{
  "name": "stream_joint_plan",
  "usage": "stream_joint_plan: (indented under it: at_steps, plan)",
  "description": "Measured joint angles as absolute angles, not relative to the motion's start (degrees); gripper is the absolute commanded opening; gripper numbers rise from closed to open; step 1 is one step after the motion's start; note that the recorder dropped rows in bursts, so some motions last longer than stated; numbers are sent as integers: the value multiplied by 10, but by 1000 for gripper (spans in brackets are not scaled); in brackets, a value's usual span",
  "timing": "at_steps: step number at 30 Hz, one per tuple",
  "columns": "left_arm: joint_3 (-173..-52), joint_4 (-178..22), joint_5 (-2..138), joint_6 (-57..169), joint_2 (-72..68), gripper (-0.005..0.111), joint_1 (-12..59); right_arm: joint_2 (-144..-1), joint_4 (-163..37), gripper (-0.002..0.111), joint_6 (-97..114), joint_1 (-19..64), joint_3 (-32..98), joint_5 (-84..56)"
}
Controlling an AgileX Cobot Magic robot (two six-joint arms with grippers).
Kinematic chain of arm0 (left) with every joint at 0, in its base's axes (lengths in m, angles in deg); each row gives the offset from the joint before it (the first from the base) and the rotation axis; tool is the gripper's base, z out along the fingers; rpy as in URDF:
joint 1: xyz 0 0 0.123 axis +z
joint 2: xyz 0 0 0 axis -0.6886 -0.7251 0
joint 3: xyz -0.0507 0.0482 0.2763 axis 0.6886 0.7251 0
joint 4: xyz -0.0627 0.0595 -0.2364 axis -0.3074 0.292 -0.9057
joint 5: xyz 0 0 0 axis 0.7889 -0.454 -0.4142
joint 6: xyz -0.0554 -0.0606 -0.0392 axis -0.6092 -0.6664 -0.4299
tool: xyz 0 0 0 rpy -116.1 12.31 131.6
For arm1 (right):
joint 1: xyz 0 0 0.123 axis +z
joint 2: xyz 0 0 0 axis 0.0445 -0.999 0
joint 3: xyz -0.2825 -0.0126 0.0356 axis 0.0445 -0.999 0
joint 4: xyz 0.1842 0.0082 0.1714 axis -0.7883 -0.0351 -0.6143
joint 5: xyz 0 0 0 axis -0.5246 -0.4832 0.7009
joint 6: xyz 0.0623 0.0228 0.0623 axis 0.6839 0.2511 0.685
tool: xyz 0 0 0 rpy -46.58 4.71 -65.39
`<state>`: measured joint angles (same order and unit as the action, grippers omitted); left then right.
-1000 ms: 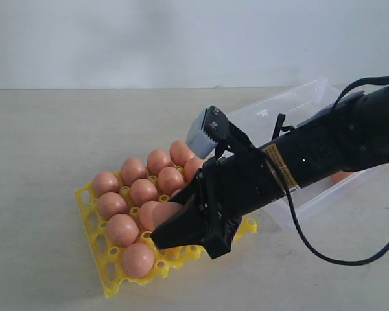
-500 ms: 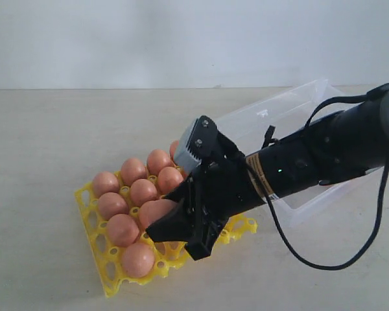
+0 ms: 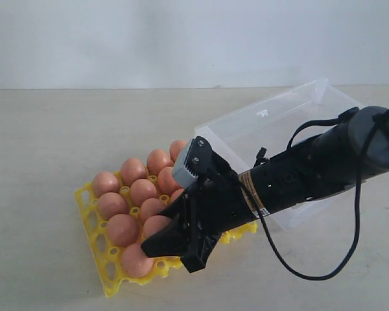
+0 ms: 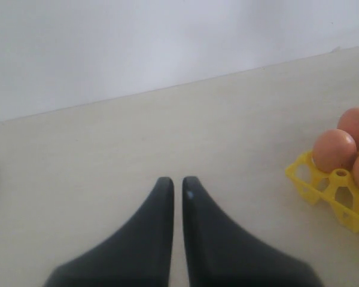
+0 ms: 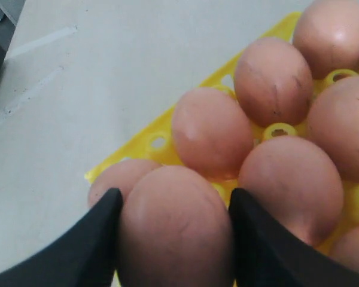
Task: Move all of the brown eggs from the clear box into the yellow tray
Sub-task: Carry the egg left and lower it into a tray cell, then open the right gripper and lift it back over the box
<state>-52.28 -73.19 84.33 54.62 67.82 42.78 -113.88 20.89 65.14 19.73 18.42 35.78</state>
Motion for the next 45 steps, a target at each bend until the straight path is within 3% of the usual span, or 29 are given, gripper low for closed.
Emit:
stream_joint_plan:
  at_steps: [4, 11, 13, 34, 45]
  plan:
    - [-523, -732, 843, 546, 678, 4, 428, -1141, 208, 7, 650, 197, 184, 358]
    - [-523, -732, 843, 546, 678, 4, 428, -1141, 208, 44, 650, 197, 184, 365]
    - [-523, -732, 843, 546, 678, 4, 428, -1141, 206, 48, 650, 197, 184, 370]
    - [-523, -732, 843, 546, 678, 4, 428, -1141, 187, 49, 649, 197, 184, 419]
    - [-523, -732, 843, 546, 678, 4, 428, -1096, 32, 49, 644, 185, 188, 480]
